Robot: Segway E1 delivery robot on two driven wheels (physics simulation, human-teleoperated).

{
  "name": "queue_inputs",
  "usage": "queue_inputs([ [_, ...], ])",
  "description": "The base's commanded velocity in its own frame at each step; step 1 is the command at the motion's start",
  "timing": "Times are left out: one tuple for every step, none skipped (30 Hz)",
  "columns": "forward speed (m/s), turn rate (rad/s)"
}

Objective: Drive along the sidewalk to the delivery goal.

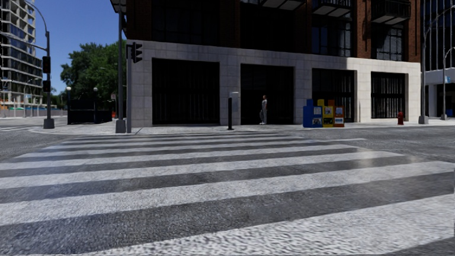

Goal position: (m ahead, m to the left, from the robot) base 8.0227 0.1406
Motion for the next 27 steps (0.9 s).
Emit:
queue_inputs([
  [1.78, 0.00],
  [1.78, 0.00],
  [1.78, 0.00],
  [1.78, 0.00],
  [1.78, 0.00],
  [1.78, 0.00],
  [1.78, 0.00],
  [1.78, 0.00],
  [1.78, 0.00],
  [1.78, 0.00],
  [1.78, 0.00],
  [1.78, 0.00],
  [1.78, 0.00],
  [1.78, 0.00],
  [1.78, 0.00],
  [1.78, 0.00],
  [1.78, 0.00],
  [1.78, 0.00],
  [1.78, 0.00],
  [1.78, 0.00],
  [1.78, 0.00],
  [1.78, 0.00],
  [1.78, 0.00],
  [1.78, 0.00],
  [2.00, 0.00],
  [2.00, 0.00],
  [2.00, 0.00],
])
